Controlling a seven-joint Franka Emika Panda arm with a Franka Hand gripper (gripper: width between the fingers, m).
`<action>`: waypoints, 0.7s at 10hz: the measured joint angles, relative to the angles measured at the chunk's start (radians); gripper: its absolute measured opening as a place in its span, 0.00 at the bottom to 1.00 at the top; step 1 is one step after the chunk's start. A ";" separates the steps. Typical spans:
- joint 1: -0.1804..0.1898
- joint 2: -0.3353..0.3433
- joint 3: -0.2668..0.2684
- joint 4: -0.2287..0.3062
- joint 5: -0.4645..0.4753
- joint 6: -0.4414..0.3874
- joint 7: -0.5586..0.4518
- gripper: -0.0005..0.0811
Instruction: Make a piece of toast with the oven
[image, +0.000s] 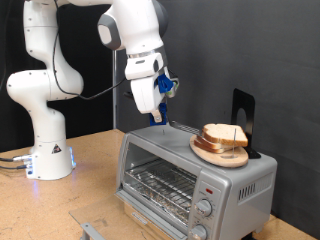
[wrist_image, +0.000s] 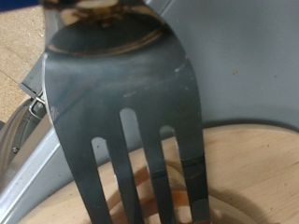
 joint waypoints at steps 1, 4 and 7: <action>0.000 0.009 0.002 0.005 0.000 0.000 0.002 0.59; 0.000 0.038 0.006 0.021 -0.001 -0.001 0.013 0.59; 0.000 0.068 0.017 0.049 -0.009 0.001 0.018 0.59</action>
